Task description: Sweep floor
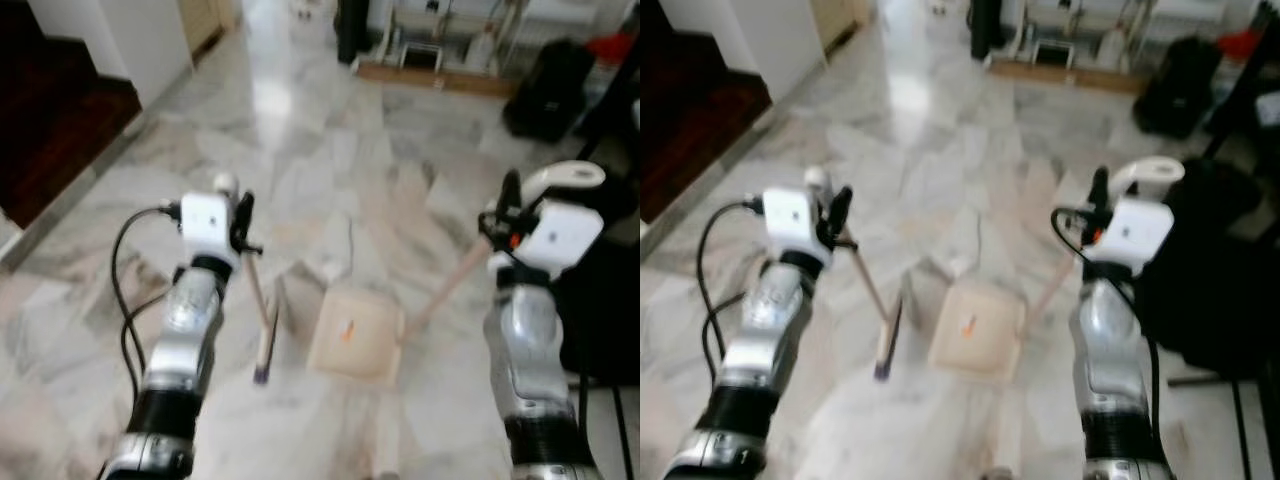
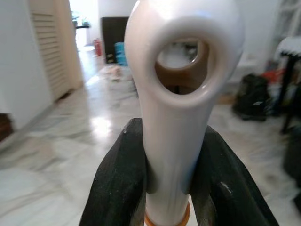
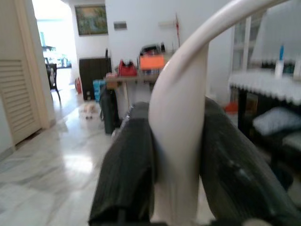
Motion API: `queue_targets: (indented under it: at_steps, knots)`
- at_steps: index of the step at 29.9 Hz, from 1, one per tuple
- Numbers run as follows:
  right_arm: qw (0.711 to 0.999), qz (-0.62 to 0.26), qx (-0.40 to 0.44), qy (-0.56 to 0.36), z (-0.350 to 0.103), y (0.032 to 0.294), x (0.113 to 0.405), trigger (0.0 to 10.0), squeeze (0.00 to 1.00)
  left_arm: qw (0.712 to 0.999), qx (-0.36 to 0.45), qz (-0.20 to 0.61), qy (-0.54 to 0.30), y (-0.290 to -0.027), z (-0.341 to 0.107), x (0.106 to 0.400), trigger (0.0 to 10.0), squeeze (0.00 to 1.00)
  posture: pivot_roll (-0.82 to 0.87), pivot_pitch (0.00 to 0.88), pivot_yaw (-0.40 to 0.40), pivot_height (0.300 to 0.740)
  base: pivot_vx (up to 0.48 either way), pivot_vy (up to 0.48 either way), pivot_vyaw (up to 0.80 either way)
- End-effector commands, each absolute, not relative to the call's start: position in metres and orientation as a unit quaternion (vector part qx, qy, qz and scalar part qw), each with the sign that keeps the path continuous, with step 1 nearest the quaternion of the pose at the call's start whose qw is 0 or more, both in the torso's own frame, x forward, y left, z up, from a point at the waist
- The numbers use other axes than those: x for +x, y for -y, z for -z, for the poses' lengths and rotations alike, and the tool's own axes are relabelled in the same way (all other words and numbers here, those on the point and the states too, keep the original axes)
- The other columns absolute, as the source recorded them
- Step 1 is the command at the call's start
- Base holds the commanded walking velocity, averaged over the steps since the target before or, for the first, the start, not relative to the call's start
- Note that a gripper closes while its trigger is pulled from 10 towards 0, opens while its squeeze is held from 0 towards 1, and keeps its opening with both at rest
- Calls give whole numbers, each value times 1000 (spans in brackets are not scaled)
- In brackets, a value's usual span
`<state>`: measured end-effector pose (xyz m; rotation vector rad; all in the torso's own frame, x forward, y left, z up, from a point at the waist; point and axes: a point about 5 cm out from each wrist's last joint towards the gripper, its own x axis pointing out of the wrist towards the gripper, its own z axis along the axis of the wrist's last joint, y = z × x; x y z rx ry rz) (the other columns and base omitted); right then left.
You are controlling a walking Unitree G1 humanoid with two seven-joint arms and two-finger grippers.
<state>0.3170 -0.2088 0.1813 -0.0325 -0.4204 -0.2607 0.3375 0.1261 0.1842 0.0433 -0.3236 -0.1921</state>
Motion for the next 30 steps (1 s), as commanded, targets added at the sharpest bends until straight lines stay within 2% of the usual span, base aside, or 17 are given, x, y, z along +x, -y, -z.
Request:
queue_targets:
  at_steps: [1,30]
  knots:
    - [963,126,-17,237,-194,206,317,10000,0,978,19,91,189,-130,-198,338,10000,0,89,124,-43,740,349,0,0]
    - [965,124,-11,230,-192,204,318,10000,0,978,21,87,191,-134,-200,338,10000,0,97,136,-43,740,348,0,0]
